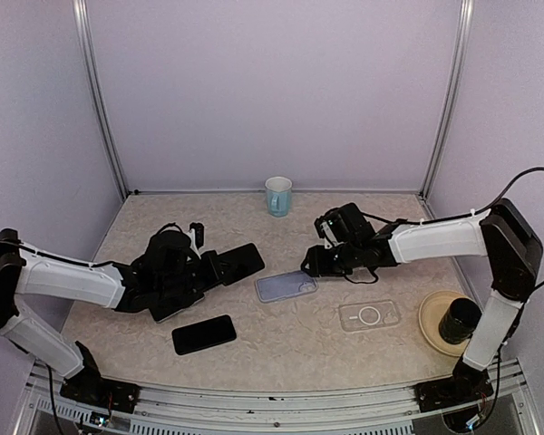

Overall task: Put the phone into the phone case
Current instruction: Move the phone case to the center of the board, then install the phone into the phone case.

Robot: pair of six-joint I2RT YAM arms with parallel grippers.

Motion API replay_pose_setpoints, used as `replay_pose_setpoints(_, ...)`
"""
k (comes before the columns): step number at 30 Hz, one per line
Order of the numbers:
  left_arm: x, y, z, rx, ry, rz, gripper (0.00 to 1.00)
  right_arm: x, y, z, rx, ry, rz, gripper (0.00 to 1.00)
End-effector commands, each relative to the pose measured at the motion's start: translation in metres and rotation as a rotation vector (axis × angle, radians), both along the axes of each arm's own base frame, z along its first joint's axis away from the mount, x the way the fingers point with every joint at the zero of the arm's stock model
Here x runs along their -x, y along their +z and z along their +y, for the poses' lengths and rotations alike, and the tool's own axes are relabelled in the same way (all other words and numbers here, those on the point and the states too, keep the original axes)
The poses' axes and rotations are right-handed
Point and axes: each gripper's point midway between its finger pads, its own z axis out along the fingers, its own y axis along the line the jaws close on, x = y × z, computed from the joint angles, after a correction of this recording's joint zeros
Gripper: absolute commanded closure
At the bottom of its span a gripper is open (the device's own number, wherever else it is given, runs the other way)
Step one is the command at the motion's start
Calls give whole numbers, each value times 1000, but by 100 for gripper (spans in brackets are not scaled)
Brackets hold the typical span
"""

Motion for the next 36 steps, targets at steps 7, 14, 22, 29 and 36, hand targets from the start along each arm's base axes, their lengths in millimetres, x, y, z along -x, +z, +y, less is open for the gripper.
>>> replay_pose_setpoints(7,-6,41,-45,130,-162,-51,100,6,37,-18,-202,99,-14,34)
replay_pose_setpoints(14,-5,37,-65,159,-258,-12,100,13,33,-21,-335,156,12,30)
replay_pose_setpoints(22,-7,17,-83,187,-314,59,100,13,16,-12,-384,184,70,29)
replay_pose_setpoints(29,-10,2,-96,204,-341,107,100,8,3,-8,-377,186,95,28)
replay_pose_setpoints(36,-15,-9,-100,210,-351,132,100,8,-5,-4,-387,203,114,28)
